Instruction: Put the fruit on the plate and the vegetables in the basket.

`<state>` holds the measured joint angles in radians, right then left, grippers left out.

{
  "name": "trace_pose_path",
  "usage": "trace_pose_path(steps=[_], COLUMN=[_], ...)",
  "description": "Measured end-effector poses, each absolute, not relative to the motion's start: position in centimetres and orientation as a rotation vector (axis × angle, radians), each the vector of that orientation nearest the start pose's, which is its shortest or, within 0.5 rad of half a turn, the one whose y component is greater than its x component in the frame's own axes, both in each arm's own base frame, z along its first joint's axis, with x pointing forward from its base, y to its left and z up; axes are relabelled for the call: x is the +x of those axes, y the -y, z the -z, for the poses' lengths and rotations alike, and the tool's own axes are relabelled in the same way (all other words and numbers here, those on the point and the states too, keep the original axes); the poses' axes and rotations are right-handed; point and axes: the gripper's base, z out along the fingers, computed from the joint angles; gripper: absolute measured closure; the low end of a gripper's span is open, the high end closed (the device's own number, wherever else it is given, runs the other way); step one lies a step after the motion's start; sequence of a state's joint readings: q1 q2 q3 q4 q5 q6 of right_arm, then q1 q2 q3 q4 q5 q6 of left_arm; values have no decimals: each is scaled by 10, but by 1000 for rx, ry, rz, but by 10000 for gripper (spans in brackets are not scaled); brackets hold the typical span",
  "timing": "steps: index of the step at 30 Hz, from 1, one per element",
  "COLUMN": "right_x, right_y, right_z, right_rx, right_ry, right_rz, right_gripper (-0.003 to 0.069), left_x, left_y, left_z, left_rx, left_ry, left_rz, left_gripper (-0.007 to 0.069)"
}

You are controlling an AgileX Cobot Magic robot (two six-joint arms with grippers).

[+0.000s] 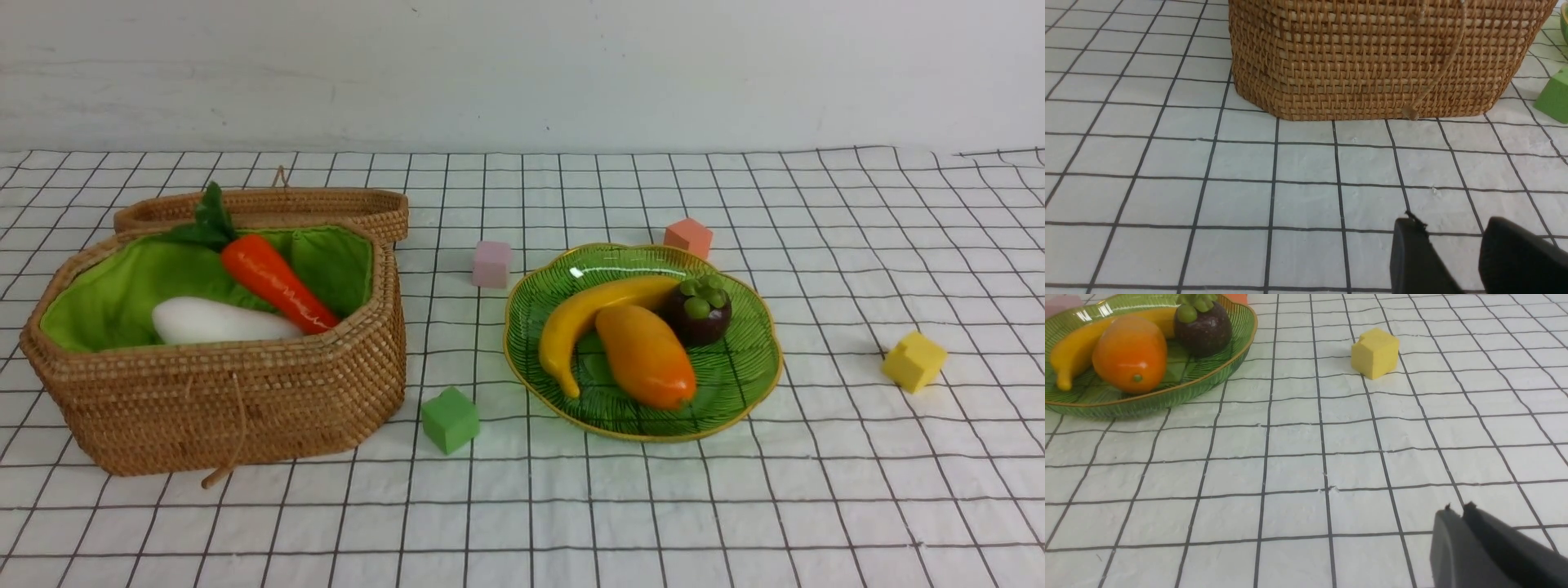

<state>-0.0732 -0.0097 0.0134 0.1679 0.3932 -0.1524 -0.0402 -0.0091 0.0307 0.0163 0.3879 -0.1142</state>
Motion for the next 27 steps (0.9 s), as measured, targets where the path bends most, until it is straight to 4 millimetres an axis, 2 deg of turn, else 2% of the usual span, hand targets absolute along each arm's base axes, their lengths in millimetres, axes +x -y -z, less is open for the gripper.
trace_pose_path(steps=[27], right_x=[52], right_y=[-2], right_z=[-175], right_rx=[31], right_ry=[-1873], right_rz=[-16], right_gripper=[582], left_x=[52], left_y=[2], left_z=[-169], left_rx=[-60], left_ry=[-1893], left_rz=[89], left_gripper=[386])
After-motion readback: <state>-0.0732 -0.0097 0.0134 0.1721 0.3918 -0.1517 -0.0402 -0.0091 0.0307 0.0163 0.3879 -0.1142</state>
